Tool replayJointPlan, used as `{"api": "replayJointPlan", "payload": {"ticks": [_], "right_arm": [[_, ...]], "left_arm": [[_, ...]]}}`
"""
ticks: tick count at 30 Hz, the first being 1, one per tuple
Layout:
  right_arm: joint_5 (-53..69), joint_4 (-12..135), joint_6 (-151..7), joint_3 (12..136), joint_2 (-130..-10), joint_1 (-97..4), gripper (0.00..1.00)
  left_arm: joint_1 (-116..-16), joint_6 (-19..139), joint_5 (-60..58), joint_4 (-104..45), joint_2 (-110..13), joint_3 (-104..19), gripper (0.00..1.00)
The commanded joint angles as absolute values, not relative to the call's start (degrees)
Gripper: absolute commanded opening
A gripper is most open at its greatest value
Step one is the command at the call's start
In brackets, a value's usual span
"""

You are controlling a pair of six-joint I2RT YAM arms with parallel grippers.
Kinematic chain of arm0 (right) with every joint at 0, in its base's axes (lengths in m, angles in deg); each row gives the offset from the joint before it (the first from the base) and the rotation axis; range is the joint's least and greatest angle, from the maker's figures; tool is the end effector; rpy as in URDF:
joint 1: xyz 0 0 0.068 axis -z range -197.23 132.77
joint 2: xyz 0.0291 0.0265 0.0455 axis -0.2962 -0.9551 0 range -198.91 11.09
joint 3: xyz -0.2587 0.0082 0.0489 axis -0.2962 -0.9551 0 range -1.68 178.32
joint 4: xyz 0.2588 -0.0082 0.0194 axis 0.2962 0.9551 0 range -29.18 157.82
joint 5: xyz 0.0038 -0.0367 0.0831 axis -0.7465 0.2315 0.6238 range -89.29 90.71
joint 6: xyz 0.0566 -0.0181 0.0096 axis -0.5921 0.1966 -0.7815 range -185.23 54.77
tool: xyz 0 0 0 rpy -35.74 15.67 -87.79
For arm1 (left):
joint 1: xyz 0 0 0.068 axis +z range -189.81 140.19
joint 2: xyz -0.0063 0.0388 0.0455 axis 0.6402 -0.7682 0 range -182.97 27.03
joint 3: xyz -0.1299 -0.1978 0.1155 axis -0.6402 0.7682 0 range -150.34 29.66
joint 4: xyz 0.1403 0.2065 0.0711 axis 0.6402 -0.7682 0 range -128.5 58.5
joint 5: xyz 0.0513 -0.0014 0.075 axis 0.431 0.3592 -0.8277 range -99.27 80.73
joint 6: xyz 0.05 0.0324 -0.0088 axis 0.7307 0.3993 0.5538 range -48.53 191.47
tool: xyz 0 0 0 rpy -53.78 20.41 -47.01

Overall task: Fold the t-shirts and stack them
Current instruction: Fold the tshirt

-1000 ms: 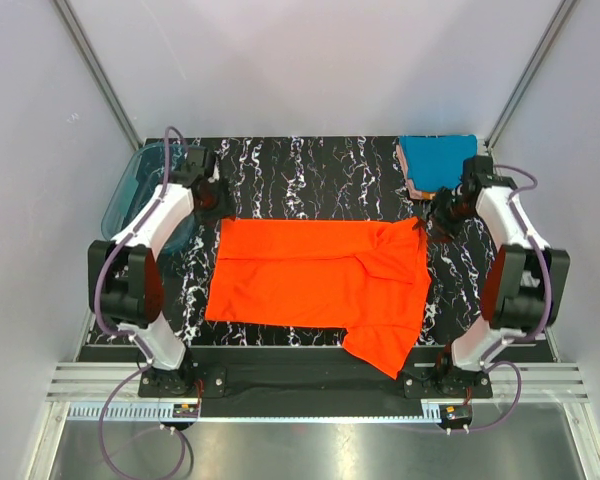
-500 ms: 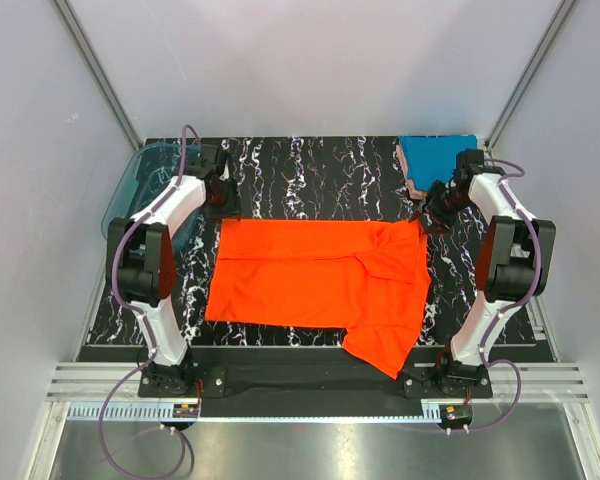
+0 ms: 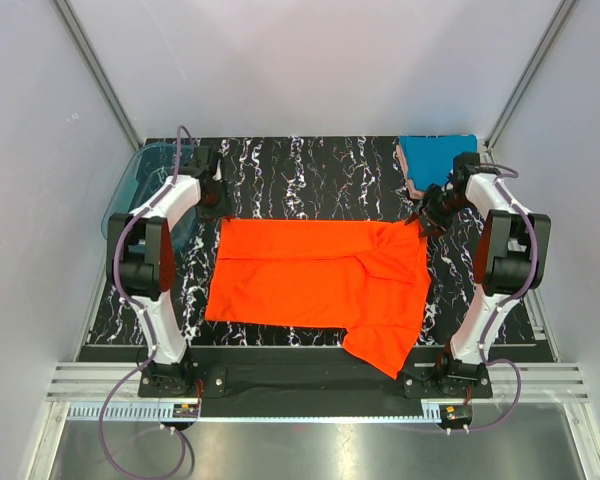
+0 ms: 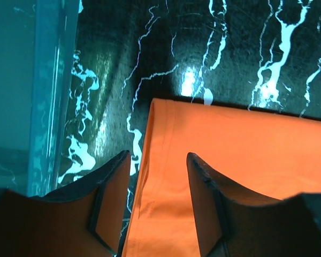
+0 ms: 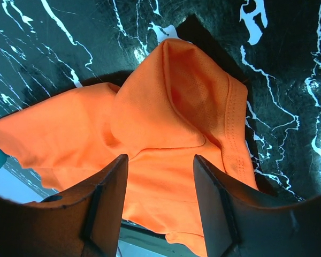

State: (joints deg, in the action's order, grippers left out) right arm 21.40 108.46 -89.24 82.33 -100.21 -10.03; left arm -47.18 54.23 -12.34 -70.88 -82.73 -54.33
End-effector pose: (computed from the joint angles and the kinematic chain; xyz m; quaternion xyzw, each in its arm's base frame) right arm 0.3849 -0.0327 0.1805 0.2397 0.9456 0.1950 0.1016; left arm 0.3976 -0.0490 0.1936 -0.0897 0.9721 -0.0202 0.2158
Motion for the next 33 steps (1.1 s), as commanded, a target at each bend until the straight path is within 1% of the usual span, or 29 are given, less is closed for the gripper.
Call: {"api": "replayJointPlan", "payload": {"ticks": [1,3,9,17,29,33], "right_arm": [[23.2,107.9,-88.5,84.6,-100.9,-10.1,0.59],[23.5,107.9,-88.7,85.0,-101.1,-10.5,0.59],[23.7,108.2,-88.6,86.4,-102.5,-10.9,0.58],[24.1,108.4,-88.5,87.3,-104.1,-11.1,0.57],[21.0,108.7,-87.9,88.5,-105.2,-11.1,0.54],[18.9,110.3,-87.8,89.8,-105.5,-11.1,0.52]], "left_arm": [[-46.9,55.6,-9.8,-67.9,-84.7,-55.2,0.5],[-46.8,55.4,-9.6,-67.4,-85.1,-55.4,0.48],[-46.8,54.7,-7.0,-67.3,-87.8,-57.3,0.46],[-46.8,54.0,-6.3,-66.9,-89.7,-58.4,0.43],[-46.8,53.3,-6.4,-66.2,-90.0,-58.4,0.25],[-46.8,53.4,-6.5,-66.2,-90.2,-58.5,0.15]]}}
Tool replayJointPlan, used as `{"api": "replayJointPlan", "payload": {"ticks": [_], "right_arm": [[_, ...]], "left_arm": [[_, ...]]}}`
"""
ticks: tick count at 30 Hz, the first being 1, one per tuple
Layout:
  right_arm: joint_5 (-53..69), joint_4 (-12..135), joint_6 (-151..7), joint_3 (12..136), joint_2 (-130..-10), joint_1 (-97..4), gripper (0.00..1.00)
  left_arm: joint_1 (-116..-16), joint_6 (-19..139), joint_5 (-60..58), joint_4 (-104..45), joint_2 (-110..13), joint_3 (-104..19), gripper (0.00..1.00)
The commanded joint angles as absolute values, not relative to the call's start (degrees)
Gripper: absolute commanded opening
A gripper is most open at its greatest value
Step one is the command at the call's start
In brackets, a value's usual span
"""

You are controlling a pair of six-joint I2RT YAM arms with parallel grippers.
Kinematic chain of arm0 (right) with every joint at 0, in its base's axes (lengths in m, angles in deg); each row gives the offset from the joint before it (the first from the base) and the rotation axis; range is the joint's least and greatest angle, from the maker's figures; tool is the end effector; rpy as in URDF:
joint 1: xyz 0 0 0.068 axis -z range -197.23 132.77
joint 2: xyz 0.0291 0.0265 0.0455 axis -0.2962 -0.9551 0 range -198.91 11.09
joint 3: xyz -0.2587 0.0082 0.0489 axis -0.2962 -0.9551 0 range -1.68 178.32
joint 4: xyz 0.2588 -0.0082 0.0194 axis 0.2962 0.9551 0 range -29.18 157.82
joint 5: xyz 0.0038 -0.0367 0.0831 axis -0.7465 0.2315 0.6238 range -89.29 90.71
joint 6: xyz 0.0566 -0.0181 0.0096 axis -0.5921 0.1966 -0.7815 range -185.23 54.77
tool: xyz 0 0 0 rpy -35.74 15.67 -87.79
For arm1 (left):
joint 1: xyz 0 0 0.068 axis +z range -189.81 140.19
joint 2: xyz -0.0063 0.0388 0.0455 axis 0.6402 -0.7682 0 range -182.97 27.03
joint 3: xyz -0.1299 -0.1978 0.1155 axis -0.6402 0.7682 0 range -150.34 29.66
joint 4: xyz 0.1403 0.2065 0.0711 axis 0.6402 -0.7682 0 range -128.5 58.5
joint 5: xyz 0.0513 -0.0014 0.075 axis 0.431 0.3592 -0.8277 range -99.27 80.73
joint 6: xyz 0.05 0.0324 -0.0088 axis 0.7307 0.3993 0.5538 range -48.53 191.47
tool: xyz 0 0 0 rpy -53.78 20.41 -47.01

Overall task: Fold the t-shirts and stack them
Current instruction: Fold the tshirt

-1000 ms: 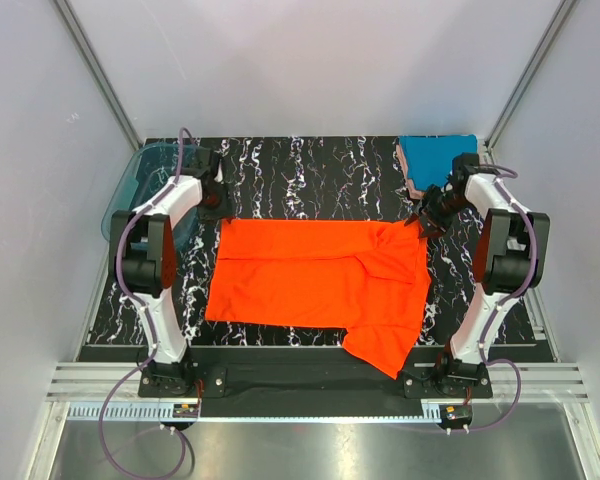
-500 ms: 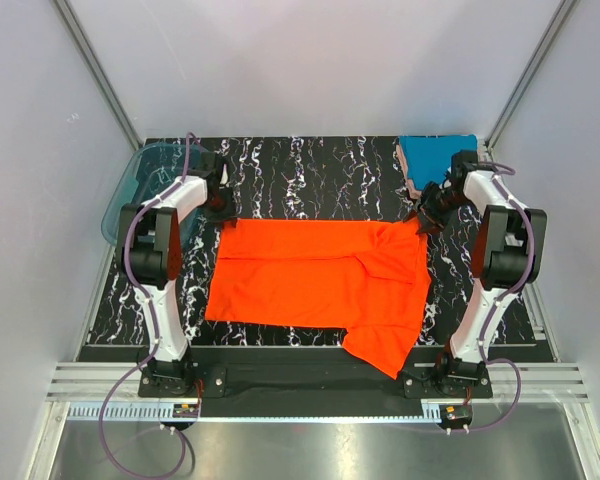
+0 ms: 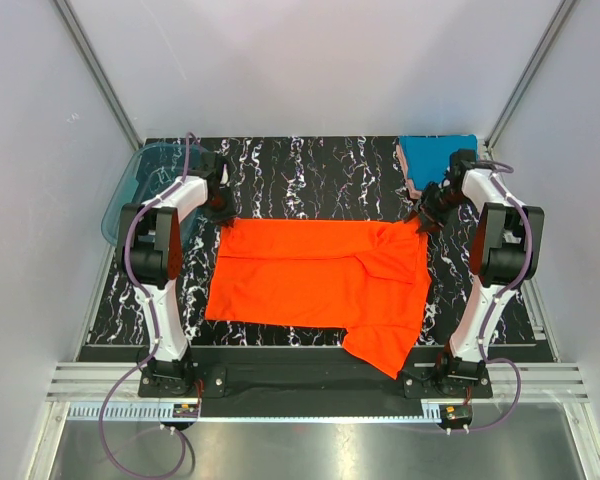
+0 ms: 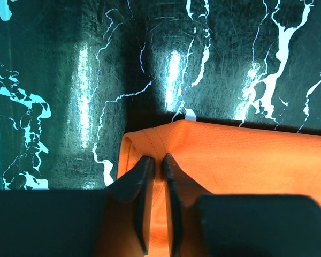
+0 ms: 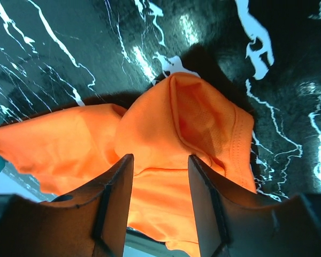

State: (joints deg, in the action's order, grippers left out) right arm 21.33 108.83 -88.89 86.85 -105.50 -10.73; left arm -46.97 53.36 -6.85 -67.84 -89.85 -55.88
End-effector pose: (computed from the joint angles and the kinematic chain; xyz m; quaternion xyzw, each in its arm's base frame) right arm 0.4035 -0.0301 0.1671 0.2331 0.9486 0.1935 0.0915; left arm 0.4152 -0.0541 0.1555 -0.0895 0.9768 -0.0625 0.1844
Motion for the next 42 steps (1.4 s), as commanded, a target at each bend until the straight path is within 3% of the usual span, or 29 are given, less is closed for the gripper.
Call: {"api": "replayJointPlan", "payload": {"ticks": [1,13,28,31,32,33,36,42], "right_arm": [[18.3,110.6,-87.5,90.2,-105.5,-11.1,0.51],[18.0,110.5,-87.3,91.5,-106.2,-11.1,0.52],[17.0,111.0,-86.5,94.6,-109.7,-11.1,0.46],[16.5,111.3,-86.7,95.7,-110.0,-11.1,0.26],[15.8,112.1,-86.8,96.4,-109.8,-11.1,0.07],[11.7,112.8,-87.3,96.8,-109.5,-11.1,0.0],[5.5,113.4,-89.0,95.3,-106.7,-10.7,0.0],[10.0,110.5,-91.8,89.6,-107.3,-10.6,0.01]], "left_arm": [[-46.8,53.4,-6.6,-66.3,-90.3,-58.9,0.12],[-46.8,52.9,-6.6,-67.2,-89.9,-60.9,0.02],[-46.8,52.4,-6.6,-67.3,-90.4,-61.1,0.02],[-46.8,52.2,-7.2,-67.3,-90.7,-61.1,0.01],[-46.8,52.2,-7.3,-67.4,-90.8,-61.1,0.01],[-46.8,52.0,-7.6,-67.4,-91.0,-61.1,0.0],[-46.5,51.5,-9.1,-67.9,-91.3,-61.2,0.0],[-46.3,51.4,-9.1,-67.7,-92.0,-61.7,0.0]]}}
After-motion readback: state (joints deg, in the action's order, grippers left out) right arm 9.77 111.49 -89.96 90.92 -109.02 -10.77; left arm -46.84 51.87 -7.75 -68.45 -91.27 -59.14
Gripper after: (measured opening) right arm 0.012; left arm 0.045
